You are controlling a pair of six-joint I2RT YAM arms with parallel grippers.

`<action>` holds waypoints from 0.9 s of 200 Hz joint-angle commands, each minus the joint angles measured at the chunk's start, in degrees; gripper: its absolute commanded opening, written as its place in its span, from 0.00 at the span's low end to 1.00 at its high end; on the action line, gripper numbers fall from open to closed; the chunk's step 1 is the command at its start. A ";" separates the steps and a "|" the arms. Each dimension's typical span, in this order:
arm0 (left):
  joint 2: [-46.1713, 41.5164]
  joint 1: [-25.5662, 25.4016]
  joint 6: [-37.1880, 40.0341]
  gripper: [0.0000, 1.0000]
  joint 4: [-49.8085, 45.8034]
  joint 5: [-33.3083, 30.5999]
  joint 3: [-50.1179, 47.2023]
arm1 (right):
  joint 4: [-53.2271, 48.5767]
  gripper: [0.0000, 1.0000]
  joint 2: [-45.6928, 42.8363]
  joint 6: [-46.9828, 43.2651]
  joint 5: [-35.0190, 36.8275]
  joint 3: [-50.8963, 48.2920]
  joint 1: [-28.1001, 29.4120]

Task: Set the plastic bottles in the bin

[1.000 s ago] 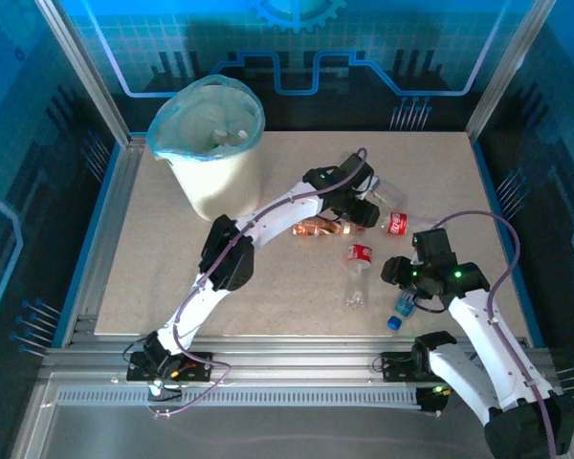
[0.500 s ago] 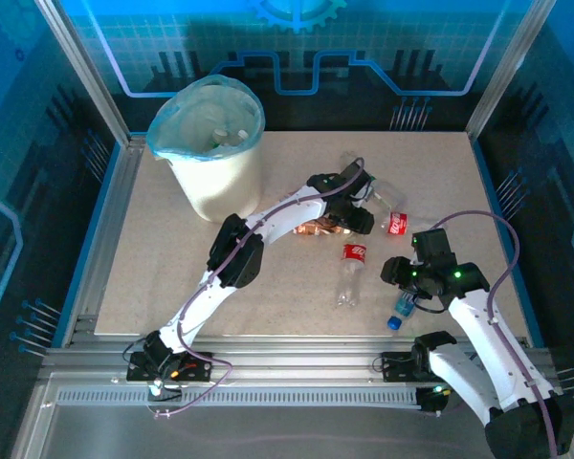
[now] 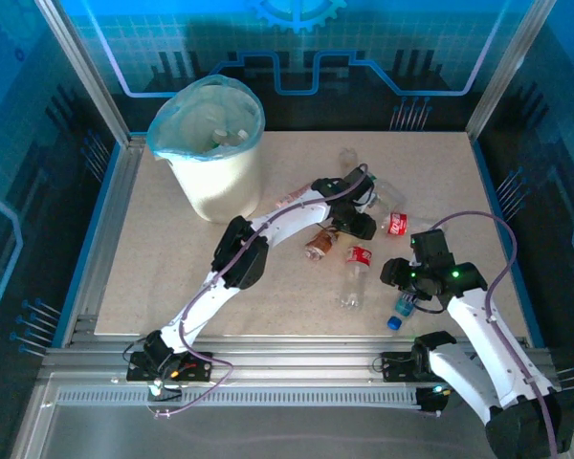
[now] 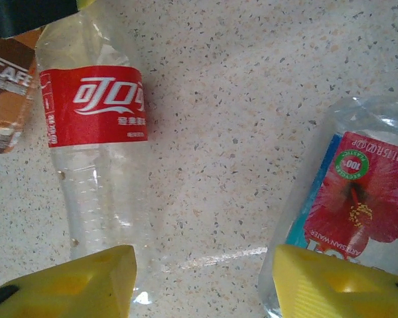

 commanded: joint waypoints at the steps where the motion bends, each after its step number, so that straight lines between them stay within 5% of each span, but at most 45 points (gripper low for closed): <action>1: 2.76 -0.56 1.26 0.50 -2.22 1.43 3.61 | 0.37 0.57 -0.07 1.18 0.65 -0.66 1.36; 74: 5.69 -0.43 0.67 0.48 -1.72 3.03 6.12 | -0.22 0.57 -0.73 1.15 1.53 -1.02 1.55; 180: -0.90 -0.03 0.25 0.29 -0.11 5.20 5.59 | -0.30 0.57 -1.65 2.11 1.21 -1.64 1.90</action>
